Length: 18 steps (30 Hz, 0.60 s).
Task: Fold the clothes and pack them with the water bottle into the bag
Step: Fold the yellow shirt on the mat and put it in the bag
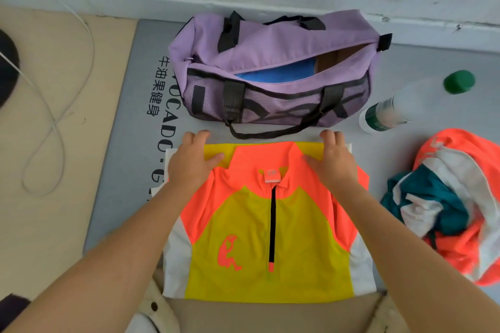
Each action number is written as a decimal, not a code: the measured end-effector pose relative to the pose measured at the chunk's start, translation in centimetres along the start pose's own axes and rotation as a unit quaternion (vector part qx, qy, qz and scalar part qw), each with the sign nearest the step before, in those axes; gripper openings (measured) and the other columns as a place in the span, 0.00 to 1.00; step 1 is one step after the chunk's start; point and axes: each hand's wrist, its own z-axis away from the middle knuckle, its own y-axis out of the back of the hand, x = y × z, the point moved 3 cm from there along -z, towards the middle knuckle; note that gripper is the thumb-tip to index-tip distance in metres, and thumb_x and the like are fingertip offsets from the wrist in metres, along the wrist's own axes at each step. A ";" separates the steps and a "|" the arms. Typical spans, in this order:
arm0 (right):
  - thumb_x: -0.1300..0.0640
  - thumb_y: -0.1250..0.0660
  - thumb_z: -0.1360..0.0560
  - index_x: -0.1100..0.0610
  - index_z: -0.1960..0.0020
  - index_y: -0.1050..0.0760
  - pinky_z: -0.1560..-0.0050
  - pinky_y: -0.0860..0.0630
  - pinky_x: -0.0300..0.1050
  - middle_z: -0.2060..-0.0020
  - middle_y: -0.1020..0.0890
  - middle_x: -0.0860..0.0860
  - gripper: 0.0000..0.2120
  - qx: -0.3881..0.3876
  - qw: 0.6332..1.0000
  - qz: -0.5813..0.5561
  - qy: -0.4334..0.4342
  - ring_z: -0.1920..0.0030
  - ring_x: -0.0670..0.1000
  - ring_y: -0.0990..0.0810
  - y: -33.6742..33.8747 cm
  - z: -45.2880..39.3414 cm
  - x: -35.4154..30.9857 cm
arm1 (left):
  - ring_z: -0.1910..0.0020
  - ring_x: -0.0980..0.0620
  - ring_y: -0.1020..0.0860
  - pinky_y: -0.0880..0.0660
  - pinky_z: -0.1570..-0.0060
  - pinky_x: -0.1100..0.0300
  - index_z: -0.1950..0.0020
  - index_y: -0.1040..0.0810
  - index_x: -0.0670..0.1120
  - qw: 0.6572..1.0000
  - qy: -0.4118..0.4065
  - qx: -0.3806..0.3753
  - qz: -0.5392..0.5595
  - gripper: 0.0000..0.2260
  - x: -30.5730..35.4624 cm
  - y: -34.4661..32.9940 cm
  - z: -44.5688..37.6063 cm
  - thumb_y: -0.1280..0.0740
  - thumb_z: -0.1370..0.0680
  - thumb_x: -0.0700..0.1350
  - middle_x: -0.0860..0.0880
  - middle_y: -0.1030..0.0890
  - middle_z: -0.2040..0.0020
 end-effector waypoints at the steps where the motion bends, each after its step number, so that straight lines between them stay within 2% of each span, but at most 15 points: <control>1: 0.51 0.28 0.27 0.60 0.35 0.32 0.54 0.25 0.56 0.41 0.29 0.58 0.26 -0.007 1.000 -0.013 0.004 0.49 0.64 0.23 0.1 -0.2 -0.1 | 0.48 0.42 0.23 0.30 0.58 0.53 0.33 0.28 0.49 1.000 -0.007 -0.015 0.009 0.24 0.1 0.0 -0.4 0.29 0.26 0.55 0.45 0.29 0.39; 2: 0.52 0.28 0.27 0.59 0.34 0.32 0.55 0.25 0.55 0.40 0.30 0.57 0.26 -0.022 1.000 -0.020 0.004 0.49 0.63 0.23 0.1 -0.4 0.0 | 0.48 0.43 0.23 0.30 0.58 0.53 0.35 0.26 0.49 0.999 -0.012 -0.033 0.015 0.22 0.1 -0.1 -0.7 0.28 0.26 0.55 0.46 0.29 0.40; 4: 0.50 0.29 0.26 0.57 0.35 0.31 0.56 0.27 0.51 0.42 0.28 0.56 0.23 -0.058 0.998 -0.018 -0.014 0.49 0.62 0.23 -0.2 -0.8 0.3 | 0.51 0.44 0.23 0.30 0.58 0.54 0.45 0.24 0.48 0.998 -0.008 -0.069 0.011 0.16 0.2 -0.5 -1.1 0.28 0.27 0.54 0.47 0.27 0.46; 7: 0.47 0.31 0.25 0.58 0.48 0.27 0.58 0.34 0.46 0.51 0.24 0.57 0.16 -0.108 0.993 0.017 -0.052 0.49 0.60 0.23 -0.1 -1.4 1.2 | 0.54 0.43 0.24 0.32 0.61 0.54 0.58 0.26 0.45 0.994 -0.004 -0.104 -0.020 0.14 0.1 -0.9 -1.4 0.28 0.26 0.54 0.47 0.29 0.57; 9: 0.47 0.32 0.25 0.60 0.53 0.24 0.59 0.35 0.46 0.55 0.24 0.59 0.15 -0.108 0.991 0.040 -0.062 0.49 0.62 0.23 0.6 -1.9 1.7 | 0.55 0.43 0.24 0.32 0.61 0.54 0.57 0.23 0.42 0.997 -0.004 -0.081 -0.005 0.14 0.2 -0.6 -1.7 0.29 0.24 0.52 0.46 0.29 0.55; 10: 0.49 0.32 0.24 0.61 0.52 0.23 0.59 0.33 0.47 0.55 0.27 0.59 0.14 -0.090 0.993 0.036 -0.066 0.50 0.64 0.23 1.1 -2.1 1.7 | 0.55 0.42 0.24 0.31 0.60 0.53 0.55 0.22 0.41 0.998 -0.009 -0.056 0.009 0.13 0.5 -0.3 -1.7 0.30 0.24 0.51 0.45 0.28 0.53; 13: 0.58 0.33 0.23 0.62 0.41 0.28 0.55 0.26 0.56 0.46 0.31 0.62 0.13 0.005 0.999 -0.002 -0.051 0.53 0.66 0.24 2.6 -1.9 1.3 | 0.55 0.39 0.23 0.26 0.59 0.48 0.46 0.22 0.42 0.997 -0.020 0.050 0.053 0.08 1.4 0.7 -1.5 0.32 0.22 0.44 0.42 0.27 0.43; 15: 0.61 0.32 0.24 0.62 0.38 0.32 0.56 0.25 0.58 0.43 0.32 0.62 0.17 0.047 0.998 -0.014 -0.028 0.53 0.65 0.25 3.0 -1.2 0.8 | 0.57 0.41 0.22 0.26 0.61 0.48 0.44 0.24 0.44 0.993 -0.028 0.095 0.061 0.10 1.9 1.1 -0.8 0.31 0.23 0.44 0.43 0.27 0.43; 16: 0.61 0.32 0.24 0.62 0.39 0.32 0.56 0.26 0.57 0.43 0.32 0.61 0.17 0.047 0.999 -0.015 -0.013 0.52 0.65 0.25 2.9 -0.8 0.5 | 0.57 0.42 0.22 0.26 0.60 0.49 0.44 0.24 0.44 0.993 -0.051 0.089 0.052 0.11 2.1 1.0 -0.6 0.30 0.24 0.46 0.43 0.26 0.44; 18: 0.57 0.32 0.24 0.63 0.40 0.31 0.52 0.27 0.56 0.44 0.28 0.61 0.17 0.002 1.000 -0.021 0.013 0.48 0.64 0.25 2.0 -0.3 0.1 | 0.52 0.43 0.22 0.28 0.53 0.49 0.44 0.22 0.44 0.994 -0.109 0.029 0.011 0.15 2.3 0.0 -0.1 0.29 0.25 0.52 0.45 0.21 0.48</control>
